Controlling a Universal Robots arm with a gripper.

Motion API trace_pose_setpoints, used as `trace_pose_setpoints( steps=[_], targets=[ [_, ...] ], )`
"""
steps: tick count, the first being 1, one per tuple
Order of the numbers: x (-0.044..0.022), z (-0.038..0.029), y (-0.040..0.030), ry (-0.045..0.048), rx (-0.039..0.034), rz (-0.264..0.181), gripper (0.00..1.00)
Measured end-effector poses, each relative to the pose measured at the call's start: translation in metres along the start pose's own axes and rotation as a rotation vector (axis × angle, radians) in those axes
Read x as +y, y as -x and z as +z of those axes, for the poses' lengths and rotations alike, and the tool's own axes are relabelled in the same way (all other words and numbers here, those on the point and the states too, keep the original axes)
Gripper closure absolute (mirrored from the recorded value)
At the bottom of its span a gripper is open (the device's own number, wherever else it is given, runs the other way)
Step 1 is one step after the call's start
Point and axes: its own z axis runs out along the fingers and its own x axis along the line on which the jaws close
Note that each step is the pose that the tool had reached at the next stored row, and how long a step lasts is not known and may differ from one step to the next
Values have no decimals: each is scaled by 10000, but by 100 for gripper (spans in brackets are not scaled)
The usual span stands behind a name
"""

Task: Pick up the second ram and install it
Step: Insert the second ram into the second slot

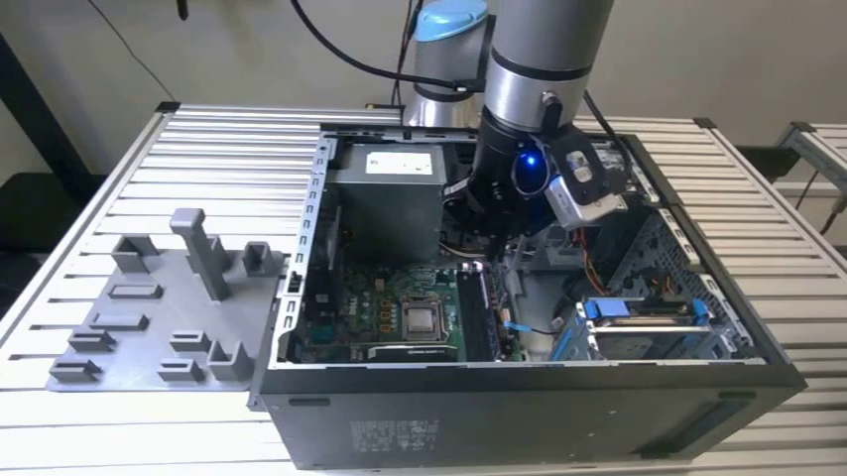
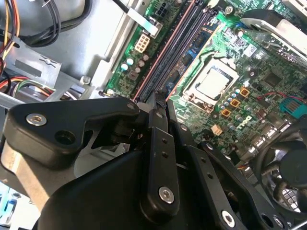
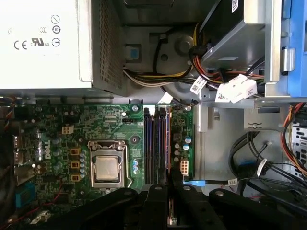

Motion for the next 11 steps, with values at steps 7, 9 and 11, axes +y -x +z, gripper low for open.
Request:
trace_pose_setpoints(
  steps=[7,9,11],
  targets=[
    [-2,54,-43,1,0,0,86],
    [-3,75,-74,-1,0,-1,86],
    [-5,97,-92,-1,0,0,86]
  ],
)
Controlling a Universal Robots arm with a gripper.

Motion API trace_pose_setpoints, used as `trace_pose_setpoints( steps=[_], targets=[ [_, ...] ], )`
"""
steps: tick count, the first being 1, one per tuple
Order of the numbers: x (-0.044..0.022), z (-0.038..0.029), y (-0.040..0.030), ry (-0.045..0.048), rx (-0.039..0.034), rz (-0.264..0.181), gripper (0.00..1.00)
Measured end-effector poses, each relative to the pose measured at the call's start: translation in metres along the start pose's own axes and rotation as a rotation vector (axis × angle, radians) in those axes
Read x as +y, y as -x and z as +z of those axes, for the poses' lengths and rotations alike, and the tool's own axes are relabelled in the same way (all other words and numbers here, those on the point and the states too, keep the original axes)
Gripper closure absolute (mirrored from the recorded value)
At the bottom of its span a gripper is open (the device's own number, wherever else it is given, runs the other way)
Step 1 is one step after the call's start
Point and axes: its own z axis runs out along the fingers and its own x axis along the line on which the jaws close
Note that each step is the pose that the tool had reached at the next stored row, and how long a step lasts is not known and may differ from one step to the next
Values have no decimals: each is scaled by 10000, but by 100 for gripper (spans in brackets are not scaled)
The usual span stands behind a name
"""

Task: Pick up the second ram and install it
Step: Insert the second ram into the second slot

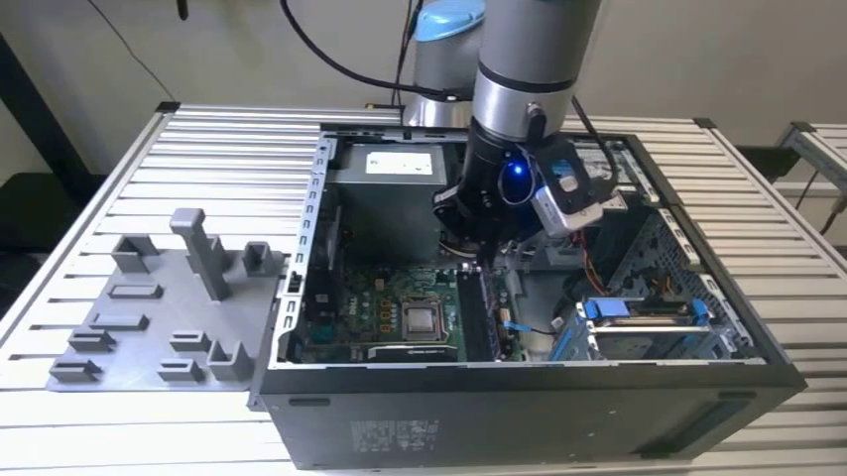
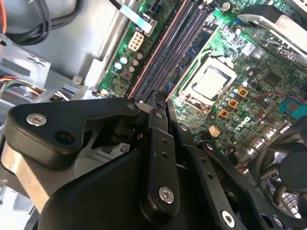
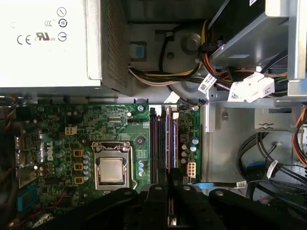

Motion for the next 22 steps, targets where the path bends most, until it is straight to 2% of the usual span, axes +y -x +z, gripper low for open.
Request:
trace_pose_setpoints(
  steps=[3,9,17,22],
  targets=[
    [-2,31,-33,2,0,0,86],
    [-13,78,-39,1,23,-1,86],
    [-50,222,-43,1,27,-2,86],
    [-88,292,-45,-1,75,-1,86]
  ],
)
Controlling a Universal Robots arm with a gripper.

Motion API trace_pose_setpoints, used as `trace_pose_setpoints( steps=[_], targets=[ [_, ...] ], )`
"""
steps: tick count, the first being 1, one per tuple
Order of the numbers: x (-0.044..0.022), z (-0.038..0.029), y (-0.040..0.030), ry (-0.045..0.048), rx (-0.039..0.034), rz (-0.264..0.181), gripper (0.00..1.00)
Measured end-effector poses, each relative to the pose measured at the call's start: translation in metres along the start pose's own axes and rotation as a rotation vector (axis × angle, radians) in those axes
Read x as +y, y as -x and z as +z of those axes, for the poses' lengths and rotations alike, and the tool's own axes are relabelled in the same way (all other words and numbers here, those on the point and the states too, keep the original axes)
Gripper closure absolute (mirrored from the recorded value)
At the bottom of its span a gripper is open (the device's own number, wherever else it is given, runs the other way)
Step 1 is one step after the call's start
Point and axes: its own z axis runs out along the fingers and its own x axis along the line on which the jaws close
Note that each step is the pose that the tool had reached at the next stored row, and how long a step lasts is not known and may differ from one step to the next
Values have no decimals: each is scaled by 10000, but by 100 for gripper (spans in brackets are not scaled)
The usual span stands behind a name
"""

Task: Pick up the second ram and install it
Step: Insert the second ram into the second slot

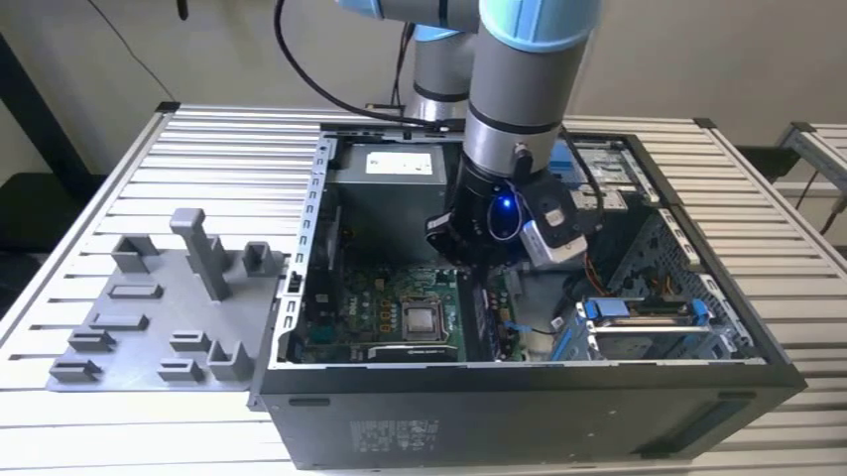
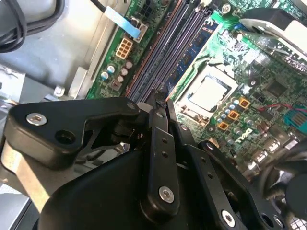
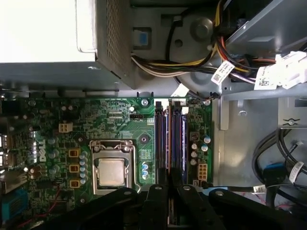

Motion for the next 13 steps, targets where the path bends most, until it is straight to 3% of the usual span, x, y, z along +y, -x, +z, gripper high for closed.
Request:
trace_pose_setpoints(
  steps=[13],
  targets=[
    [-26,152,-1,-2,126,0,86]
  ],
)
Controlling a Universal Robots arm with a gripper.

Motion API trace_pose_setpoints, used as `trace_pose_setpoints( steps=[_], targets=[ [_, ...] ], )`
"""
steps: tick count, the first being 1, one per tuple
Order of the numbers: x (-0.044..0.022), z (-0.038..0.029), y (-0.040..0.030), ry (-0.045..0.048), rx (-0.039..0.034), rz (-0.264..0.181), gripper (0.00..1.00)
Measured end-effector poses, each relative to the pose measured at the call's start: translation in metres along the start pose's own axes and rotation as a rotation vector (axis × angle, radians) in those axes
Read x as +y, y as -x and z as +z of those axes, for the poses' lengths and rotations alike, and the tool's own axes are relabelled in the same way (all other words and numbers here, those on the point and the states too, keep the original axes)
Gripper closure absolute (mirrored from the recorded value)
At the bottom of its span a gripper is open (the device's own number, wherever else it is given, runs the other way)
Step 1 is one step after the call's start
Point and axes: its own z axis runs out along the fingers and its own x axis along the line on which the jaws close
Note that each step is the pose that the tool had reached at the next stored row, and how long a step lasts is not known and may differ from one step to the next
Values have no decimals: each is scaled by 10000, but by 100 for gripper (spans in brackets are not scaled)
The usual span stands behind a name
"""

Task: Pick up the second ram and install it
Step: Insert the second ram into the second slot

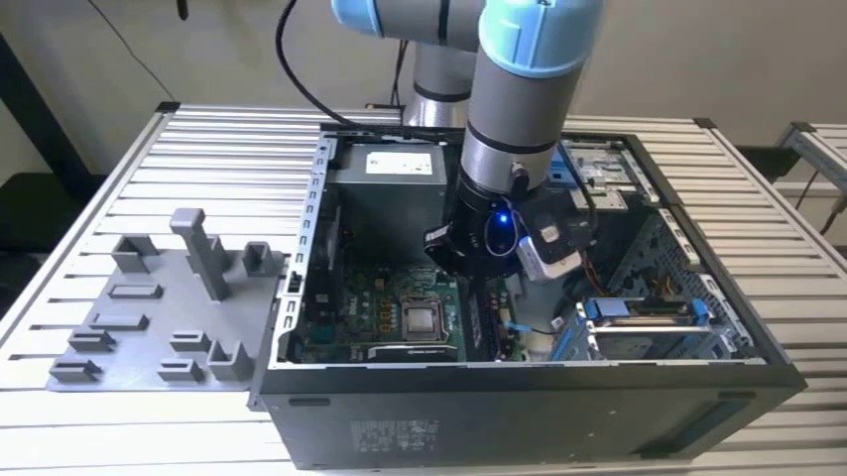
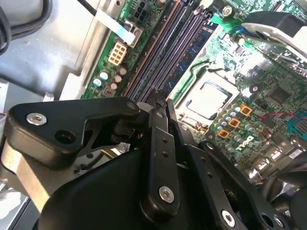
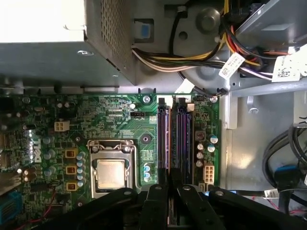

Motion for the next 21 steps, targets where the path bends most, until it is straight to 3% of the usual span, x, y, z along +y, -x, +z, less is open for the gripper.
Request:
trace_pose_setpoints(
  steps=[21],
  targets=[
    [-56,64,20,-2,21,78,86]
  ],
)
